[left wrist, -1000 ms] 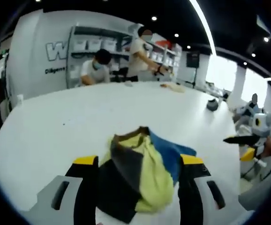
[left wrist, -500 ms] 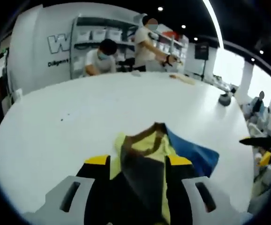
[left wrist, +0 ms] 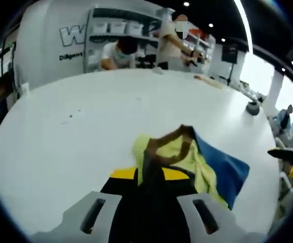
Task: Fold the garment on the visible template until the final outline fits inside the template.
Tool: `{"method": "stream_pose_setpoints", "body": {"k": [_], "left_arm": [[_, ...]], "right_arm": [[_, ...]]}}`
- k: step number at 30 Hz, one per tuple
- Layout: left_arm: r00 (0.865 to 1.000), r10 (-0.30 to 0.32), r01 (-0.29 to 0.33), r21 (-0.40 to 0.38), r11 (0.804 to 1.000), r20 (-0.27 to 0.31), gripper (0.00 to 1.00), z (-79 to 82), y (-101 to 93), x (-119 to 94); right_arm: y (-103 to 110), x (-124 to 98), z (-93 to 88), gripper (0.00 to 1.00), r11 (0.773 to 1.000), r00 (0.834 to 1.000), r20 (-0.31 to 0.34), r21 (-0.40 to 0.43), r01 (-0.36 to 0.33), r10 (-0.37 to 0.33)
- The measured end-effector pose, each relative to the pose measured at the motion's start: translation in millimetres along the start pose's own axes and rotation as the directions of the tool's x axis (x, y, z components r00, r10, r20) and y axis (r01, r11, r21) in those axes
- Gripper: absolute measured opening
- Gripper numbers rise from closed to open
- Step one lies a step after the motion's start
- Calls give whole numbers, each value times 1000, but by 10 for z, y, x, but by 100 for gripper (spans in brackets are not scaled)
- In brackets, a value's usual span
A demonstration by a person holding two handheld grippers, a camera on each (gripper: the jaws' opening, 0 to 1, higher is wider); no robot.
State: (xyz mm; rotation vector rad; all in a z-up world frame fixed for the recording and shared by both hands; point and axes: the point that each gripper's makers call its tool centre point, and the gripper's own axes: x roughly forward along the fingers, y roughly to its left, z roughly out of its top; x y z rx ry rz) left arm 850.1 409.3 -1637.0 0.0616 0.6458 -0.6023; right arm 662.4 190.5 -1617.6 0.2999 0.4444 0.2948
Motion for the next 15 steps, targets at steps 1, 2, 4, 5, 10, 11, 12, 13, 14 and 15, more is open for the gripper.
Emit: {"method": "stream_pose_setpoints", "body": {"k": [1, 2, 4, 5, 10, 11, 12, 13, 14, 15], "left_arm": [[1000, 4, -4, 4, 1000, 0, 7, -8, 3, -11], [1000, 6, -6, 3, 1000, 0, 5, -11, 27, -2], [1000, 5, -5, -14, 1000, 15, 0, 20, 49, -7], [1000, 6, -5, -16, 1000, 21, 0, 37, 49, -15], [996, 18, -18, -5, 1000, 88, 0, 231, 106, -98], [995, 18, -21, 19, 1000, 103, 0, 283, 88, -138], [994, 15, -19, 33, 999, 107, 0, 296, 78, -160], [995, 7, -12, 49, 999, 99, 0, 275, 66, -170], [996, 1, -6, 55, 998, 94, 0, 265, 37, -191], [997, -10, 5, 59, 998, 77, 0, 230, 6, -204]], "right_arm": [[-5, 1, -1, 87, 1000, 1000, 0, 1, 0, 0], [-9, -1, -3, 87, 1000, 1000, 1, 3, 0, 0], [-9, -8, -12, 87, 1000, 1000, -3, 3, 0, 0], [-9, -11, -16, 87, 1000, 1000, -5, 2, 0, 0], [-1, -46, -10, 87, 1000, 1000, -7, 3, 1, -1], [8, -55, -3, 87, 1000, 1000, -5, 0, 0, 0], [11, -58, -2, 87, 1000, 1000, -5, -1, -1, 1], [13, -59, -1, 87, 1000, 1000, -5, -2, -1, 1], [15, -59, 0, 87, 1000, 1000, -5, -2, -1, 1], [20, -59, 3, 87, 1000, 1000, -3, -1, -2, 2]]}}
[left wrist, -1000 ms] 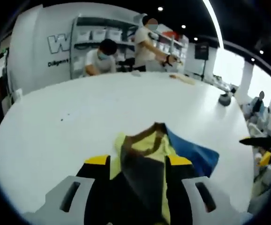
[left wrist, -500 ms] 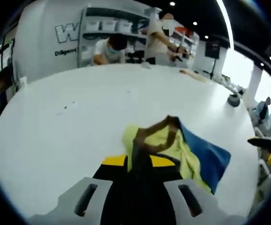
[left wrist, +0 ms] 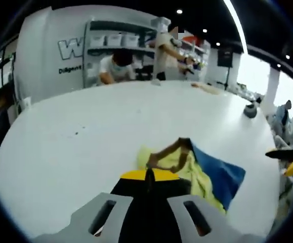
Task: Fold the garment on the visible template until the final outline fits inside the template.
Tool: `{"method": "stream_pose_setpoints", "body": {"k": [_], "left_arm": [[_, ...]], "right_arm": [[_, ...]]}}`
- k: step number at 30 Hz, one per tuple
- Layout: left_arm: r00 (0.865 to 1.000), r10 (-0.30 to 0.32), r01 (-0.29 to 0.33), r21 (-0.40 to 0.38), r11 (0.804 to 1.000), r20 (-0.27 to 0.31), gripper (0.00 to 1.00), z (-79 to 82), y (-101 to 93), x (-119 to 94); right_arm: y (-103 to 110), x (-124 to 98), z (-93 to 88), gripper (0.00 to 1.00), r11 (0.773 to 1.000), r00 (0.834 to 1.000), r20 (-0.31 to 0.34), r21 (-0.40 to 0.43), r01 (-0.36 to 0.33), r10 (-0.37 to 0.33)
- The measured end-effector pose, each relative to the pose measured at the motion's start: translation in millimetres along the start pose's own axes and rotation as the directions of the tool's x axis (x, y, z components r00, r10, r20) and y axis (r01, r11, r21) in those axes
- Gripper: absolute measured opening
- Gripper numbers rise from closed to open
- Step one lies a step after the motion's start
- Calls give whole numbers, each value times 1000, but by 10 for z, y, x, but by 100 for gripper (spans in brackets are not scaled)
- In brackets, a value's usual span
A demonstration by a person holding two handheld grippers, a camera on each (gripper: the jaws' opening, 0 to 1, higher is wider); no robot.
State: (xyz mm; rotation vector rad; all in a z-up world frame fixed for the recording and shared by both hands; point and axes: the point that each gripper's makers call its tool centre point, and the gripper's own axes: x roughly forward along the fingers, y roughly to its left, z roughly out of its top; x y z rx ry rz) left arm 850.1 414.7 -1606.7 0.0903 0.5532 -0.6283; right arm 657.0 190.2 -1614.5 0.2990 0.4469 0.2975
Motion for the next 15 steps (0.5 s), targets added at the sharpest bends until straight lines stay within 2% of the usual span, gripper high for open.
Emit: {"method": "stream_pose_setpoints", "body": {"k": [1, 2, 4, 5, 8, 9, 11, 14, 15], "left_arm": [[999, -18, 18, -3, 1000, -47, 1, -104, -16, 18], [998, -13, 13, -5, 1000, -68, 7, -159, 2, 42], [996, 11, -12, 0, 1000, -88, 25, -253, 53, 130], [996, 11, -11, 1, 1000, -93, 29, -268, 63, 161], [995, -4, 3, -8, 1000, -98, 9, -269, -18, 201], [996, 5, -6, -14, 1000, -91, 6, -256, -6, 194], [996, 20, -22, -21, 1000, -88, 9, -255, 8, 247], [995, 10, -13, -29, 999, -104, 0, -300, -20, 281], [994, 30, -31, -8, 999, -104, 0, -301, 18, 270]], "right_arm": [[10, 1, 9, 87, 1000, 1000, 2, 2, -2, 2], [24, -7, 15, 87, 1000, 1000, 3, 0, -3, 3], [59, -29, 25, 87, 1000, 1000, 5, -7, -6, 6], [70, -40, 26, 87, 1000, 1000, 5, -10, -8, 8], [68, -83, 23, 87, 1000, 1000, 4, -13, -9, 9], [38, -108, 15, 87, 1000, 1000, 6, -8, -2, 2], [-6, -139, 5, 87, 1000, 1000, 7, 3, 11, -11], [-63, -183, -2, 87, 999, 1000, 15, 18, 27, -27], [-78, -195, -3, 87, 999, 999, 16, 20, 31, -32]]}}
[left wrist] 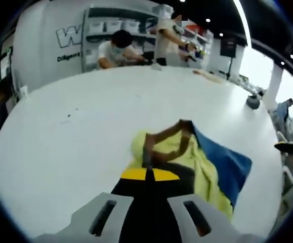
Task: Fold the garment on the visible template until the final outline fits inside the template.
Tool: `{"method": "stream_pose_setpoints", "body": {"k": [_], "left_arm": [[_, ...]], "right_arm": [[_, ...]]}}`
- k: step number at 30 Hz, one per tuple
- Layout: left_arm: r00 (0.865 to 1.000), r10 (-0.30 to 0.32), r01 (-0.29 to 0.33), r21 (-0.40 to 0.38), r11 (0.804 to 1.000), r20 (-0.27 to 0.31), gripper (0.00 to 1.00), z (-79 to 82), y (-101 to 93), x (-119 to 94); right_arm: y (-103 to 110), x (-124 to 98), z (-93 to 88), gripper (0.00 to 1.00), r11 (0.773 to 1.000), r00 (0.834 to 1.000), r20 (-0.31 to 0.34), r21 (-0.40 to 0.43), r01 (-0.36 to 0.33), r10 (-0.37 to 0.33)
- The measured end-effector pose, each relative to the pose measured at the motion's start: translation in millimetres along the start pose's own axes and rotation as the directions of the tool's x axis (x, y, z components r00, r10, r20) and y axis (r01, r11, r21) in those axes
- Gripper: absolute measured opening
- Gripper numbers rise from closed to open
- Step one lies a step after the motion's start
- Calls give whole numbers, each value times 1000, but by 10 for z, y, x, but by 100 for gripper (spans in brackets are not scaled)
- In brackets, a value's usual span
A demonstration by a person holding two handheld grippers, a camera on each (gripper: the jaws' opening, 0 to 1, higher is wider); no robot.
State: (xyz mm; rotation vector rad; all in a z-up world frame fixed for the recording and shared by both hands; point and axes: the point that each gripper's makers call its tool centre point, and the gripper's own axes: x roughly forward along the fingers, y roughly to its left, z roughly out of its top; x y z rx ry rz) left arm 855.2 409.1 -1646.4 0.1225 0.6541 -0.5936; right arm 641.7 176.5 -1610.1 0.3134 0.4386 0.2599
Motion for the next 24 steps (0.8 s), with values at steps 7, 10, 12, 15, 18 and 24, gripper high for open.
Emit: {"method": "stream_pose_setpoints", "body": {"k": [7, 10, 12, 15, 18, 24], "left_arm": [[996, -19, 17, 19, 1000, 92, 0, 220, 24, -135], [993, -32, 29, 29, 999, 115, 0, 340, -36, -258], [985, -70, 56, 88, 995, 158, 0, 449, -110, -431], [978, -83, 54, 152, 987, 193, 0, 562, -232, -694], [972, -92, 55, 171, 984, 216, 0, 616, -246, -870], [951, -114, 40, 254, 966, 286, 0, 791, -386, -1417]], "right_arm": [[-25, 7, -13, 87, 1000, 1000, -3, 7, 9, -9], [10, 44, -16, 87, 1000, 1000, -8, 3, -1, 1], [79, 78, -24, 87, 1000, 1000, -16, -11, -19, 19], [186, 117, -49, 86, 998, 998, -32, -35, -47, 46], [243, 136, -54, 86, 997, 998, -38, -44, -60, 58], [385, 145, -39, 86, 993, 995, -46, -67, -97, 94]]}}
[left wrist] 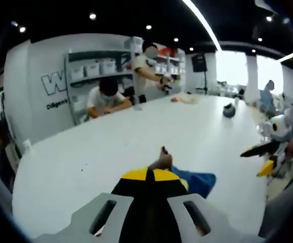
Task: Fold the garment on the visible template until the final outline fits inside the template.
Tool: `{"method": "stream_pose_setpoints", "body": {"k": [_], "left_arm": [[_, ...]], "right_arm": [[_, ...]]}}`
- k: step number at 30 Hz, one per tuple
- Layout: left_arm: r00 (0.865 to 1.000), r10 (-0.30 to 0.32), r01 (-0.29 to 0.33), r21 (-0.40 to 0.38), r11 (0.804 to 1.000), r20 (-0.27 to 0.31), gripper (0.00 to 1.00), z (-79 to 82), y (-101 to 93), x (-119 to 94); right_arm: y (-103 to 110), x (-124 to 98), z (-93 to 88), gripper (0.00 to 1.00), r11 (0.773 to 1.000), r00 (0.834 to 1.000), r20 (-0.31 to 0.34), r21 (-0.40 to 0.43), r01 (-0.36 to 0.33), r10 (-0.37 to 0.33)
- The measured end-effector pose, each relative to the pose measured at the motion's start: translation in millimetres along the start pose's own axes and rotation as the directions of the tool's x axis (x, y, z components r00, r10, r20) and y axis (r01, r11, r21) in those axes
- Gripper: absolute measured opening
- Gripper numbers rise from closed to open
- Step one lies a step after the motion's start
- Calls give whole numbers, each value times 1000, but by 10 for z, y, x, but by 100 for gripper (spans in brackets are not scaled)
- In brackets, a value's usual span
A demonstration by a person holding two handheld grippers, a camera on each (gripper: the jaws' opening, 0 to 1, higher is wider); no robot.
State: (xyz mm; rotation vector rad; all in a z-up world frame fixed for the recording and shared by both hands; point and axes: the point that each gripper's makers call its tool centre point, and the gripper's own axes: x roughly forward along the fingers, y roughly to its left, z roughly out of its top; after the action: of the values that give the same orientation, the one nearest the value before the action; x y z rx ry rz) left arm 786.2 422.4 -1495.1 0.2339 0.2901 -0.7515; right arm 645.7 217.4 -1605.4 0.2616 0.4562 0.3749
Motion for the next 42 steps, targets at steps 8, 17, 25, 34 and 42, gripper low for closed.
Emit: {"method": "stream_pose_setpoints", "body": {"k": [8, 17, 25, 34, 42], "left_arm": [[999, -38, 36, 118, 992, 17, 0, 157, -179, -578], [997, -83, 82, 138, 987, -2, 0, 64, -427, -909], [996, -86, 87, 125, 988, -11, 0, -22, -517, -1038], [996, -88, 90, 136, 987, -21, 0, -96, -594, -1167], [995, -101, 101, 116, 988, -5, 0, -104, -641, -1210]], "right_arm": [[142, 13, -79, 86, 999, 999, -21, -14, -33, 33], [429, 126, -50, 83, 994, 995, -34, -63, -94, 92], [664, 436, 244, 79, 984, 998, 6, -169, -60, 62], [702, 864, 534, 71, 976, 1000, 22, -216, -16, 21], [819, 1103, 419, 58, 921, 999, -32, -390, 7, -21]]}}
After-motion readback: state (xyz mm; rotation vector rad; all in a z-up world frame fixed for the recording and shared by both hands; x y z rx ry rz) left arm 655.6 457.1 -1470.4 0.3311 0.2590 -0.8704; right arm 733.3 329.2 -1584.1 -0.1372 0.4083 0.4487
